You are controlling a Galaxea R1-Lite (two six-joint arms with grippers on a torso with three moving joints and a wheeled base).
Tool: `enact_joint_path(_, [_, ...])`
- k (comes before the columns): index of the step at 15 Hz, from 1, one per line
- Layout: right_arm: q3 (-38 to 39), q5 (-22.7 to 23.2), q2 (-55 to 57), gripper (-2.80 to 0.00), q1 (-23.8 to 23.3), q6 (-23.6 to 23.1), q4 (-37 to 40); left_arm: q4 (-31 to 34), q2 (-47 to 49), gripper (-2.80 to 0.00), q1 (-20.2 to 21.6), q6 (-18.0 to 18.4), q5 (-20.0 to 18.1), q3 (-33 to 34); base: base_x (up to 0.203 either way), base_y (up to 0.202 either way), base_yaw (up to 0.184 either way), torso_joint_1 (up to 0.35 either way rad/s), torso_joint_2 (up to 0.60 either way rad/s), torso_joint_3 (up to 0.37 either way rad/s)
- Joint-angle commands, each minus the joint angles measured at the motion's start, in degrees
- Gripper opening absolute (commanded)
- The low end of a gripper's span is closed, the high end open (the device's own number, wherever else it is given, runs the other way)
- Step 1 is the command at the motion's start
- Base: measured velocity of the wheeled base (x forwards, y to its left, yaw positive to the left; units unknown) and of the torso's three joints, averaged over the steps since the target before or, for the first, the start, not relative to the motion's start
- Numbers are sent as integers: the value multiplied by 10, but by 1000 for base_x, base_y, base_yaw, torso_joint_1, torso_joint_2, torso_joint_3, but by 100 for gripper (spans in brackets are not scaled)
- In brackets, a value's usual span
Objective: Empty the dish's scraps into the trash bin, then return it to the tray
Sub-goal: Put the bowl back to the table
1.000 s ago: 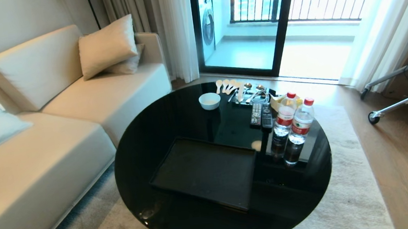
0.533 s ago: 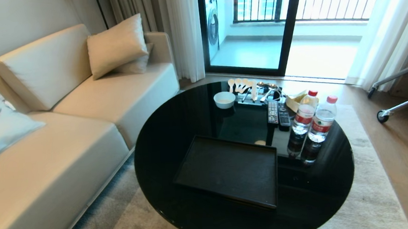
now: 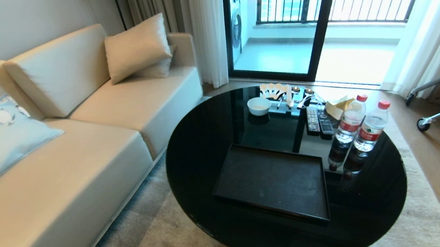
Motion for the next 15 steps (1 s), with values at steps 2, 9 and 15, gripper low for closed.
enact_joint_path(2, [0, 0, 1, -280, 0, -1, 0, 0, 0, -280, 0, 0, 0, 0, 0, 0, 0, 0, 0, 0])
enact_joint_path(9, [0, 0, 1, -280, 0, -1, 0, 0, 0, -280, 0, 0, 0, 0, 37, 0, 1, 1, 2, 1])
enact_joint_path(15, [0, 0, 1, -280, 0, -1, 0, 0, 0, -280, 0, 0, 0, 0, 134, 0, 0, 4, 2, 1])
